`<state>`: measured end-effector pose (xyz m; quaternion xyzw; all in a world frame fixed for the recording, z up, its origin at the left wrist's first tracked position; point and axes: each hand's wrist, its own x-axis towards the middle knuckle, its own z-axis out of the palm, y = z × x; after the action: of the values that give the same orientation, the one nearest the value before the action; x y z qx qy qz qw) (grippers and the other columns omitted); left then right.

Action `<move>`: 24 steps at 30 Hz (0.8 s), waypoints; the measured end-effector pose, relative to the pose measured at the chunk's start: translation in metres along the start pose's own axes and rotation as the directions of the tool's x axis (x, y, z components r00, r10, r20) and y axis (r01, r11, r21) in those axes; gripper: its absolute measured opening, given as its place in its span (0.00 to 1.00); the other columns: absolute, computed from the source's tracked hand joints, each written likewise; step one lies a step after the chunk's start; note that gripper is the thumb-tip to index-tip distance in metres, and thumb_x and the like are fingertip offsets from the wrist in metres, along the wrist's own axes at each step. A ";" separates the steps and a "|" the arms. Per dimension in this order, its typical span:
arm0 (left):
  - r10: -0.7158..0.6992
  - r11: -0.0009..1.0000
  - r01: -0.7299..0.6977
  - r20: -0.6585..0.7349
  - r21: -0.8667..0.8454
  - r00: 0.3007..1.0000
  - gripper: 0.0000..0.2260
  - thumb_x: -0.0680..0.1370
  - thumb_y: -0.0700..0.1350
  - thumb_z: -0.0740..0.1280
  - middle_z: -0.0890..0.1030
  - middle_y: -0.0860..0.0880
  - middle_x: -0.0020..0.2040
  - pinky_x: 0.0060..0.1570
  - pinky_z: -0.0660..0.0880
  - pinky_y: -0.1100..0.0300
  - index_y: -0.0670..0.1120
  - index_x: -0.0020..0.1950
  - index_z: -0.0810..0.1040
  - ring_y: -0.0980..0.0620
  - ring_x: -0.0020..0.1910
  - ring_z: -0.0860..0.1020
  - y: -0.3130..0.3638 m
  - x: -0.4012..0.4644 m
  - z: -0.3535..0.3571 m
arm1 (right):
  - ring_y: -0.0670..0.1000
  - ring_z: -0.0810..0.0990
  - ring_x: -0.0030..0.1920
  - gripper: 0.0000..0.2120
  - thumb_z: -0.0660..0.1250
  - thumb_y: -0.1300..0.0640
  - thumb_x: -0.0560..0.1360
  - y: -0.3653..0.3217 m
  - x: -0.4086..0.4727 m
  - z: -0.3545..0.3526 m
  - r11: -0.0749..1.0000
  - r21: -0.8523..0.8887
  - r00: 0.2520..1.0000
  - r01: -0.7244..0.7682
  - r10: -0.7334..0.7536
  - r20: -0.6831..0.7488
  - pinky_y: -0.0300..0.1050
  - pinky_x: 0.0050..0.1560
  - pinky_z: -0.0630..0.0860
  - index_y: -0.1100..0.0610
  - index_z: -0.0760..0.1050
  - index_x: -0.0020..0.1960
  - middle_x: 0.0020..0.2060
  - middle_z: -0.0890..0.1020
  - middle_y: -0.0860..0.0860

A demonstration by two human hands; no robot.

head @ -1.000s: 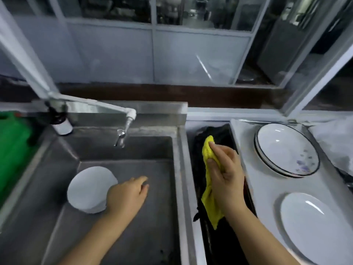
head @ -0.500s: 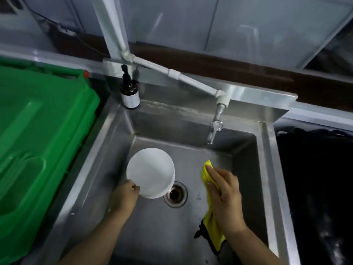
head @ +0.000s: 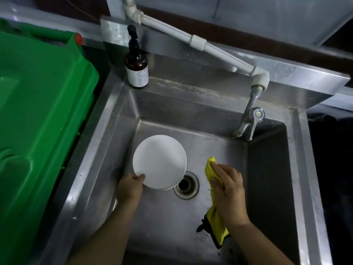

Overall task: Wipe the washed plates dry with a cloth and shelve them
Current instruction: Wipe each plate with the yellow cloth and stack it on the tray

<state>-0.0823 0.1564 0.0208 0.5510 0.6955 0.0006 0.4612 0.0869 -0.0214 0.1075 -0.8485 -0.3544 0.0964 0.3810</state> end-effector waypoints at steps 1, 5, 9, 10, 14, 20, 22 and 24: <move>-0.012 1.000 0.012 -0.015 -0.023 1.000 0.12 0.75 0.49 0.69 0.81 0.40 0.50 0.48 0.74 0.53 0.40 0.50 0.79 0.39 0.49 0.79 0.000 0.001 0.000 | 0.51 0.71 0.53 0.20 0.67 0.66 0.74 0.000 0.000 0.000 1.000 0.002 1.000 -0.009 0.009 -0.002 0.39 0.56 0.66 0.52 0.75 0.64 0.53 0.74 0.45; -0.031 0.997 0.030 -0.015 -0.075 0.999 0.12 0.74 0.49 0.70 0.81 0.39 0.50 0.49 0.75 0.50 0.40 0.48 0.76 0.38 0.50 0.78 -0.001 0.005 0.002 | 0.52 0.71 0.53 0.24 0.69 0.71 0.73 0.000 0.001 0.000 1.000 0.000 1.000 -0.029 0.029 0.005 0.38 0.56 0.65 0.52 0.74 0.64 0.53 0.74 0.45; -0.036 0.996 0.035 -0.010 -0.081 0.999 0.11 0.75 0.47 0.69 0.81 0.38 0.49 0.49 0.74 0.51 0.39 0.47 0.77 0.38 0.50 0.78 -0.001 0.010 0.002 | 0.51 0.71 0.54 0.23 0.68 0.71 0.73 0.001 0.003 0.001 0.999 0.008 0.999 -0.050 0.049 0.008 0.38 0.57 0.65 0.53 0.75 0.64 0.53 0.74 0.44; -0.039 0.995 0.039 -0.002 -0.091 0.999 0.10 0.75 0.46 0.69 0.81 0.38 0.48 0.49 0.74 0.52 0.38 0.47 0.77 0.38 0.49 0.78 -0.002 0.011 0.002 | 0.51 0.71 0.54 0.23 0.68 0.71 0.73 0.001 0.003 0.001 0.998 0.008 0.998 -0.062 0.062 0.016 0.38 0.57 0.65 0.53 0.75 0.64 0.53 0.74 0.45; -0.048 0.982 0.050 0.019 -0.180 0.999 0.09 0.75 0.45 0.69 0.82 0.39 0.42 0.49 0.78 0.47 0.43 0.37 0.75 0.38 0.44 0.80 -0.005 0.008 0.004 | 0.52 0.71 0.56 0.21 0.68 0.70 0.73 0.000 0.002 0.001 0.997 -0.011 0.996 -0.082 0.082 0.034 0.35 0.57 0.63 0.56 0.76 0.64 0.53 0.74 0.47; -0.081 0.889 0.128 0.123 -0.439 0.989 0.05 0.75 0.36 0.65 0.80 0.41 0.46 0.54 0.77 0.45 0.44 0.41 0.76 0.40 0.50 0.79 0.002 0.003 0.006 | 0.51 0.70 0.55 0.21 0.68 0.70 0.73 0.002 0.001 0.001 0.996 -0.029 0.996 -0.081 0.082 0.032 0.35 0.57 0.63 0.56 0.76 0.64 0.53 0.75 0.47; -0.083 0.874 0.138 0.137 -0.466 0.987 0.03 0.75 0.35 0.65 0.80 0.40 0.50 0.56 0.76 0.46 0.42 0.46 0.77 0.40 0.52 0.79 0.003 0.005 0.005 | 0.50 0.70 0.55 0.21 0.68 0.70 0.74 0.002 -0.002 0.000 0.996 -0.026 0.996 -0.086 0.087 0.031 0.35 0.57 0.64 0.56 0.76 0.64 0.53 0.75 0.47; -0.078 0.863 0.139 0.144 -0.486 0.987 0.10 0.75 0.35 0.66 0.80 0.40 0.53 0.54 0.75 0.51 0.39 0.56 0.78 0.41 0.53 0.78 0.005 0.006 0.006 | 0.49 0.70 0.55 0.21 0.68 0.70 0.74 0.002 -0.005 -0.001 0.996 -0.024 0.996 -0.091 0.091 0.026 0.36 0.57 0.64 0.55 0.76 0.64 0.53 0.75 0.47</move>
<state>-0.0749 0.1597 0.0160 0.3735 0.6733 0.1198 0.6268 0.0848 -0.0259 0.1064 -0.8667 -0.3216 0.1210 0.3617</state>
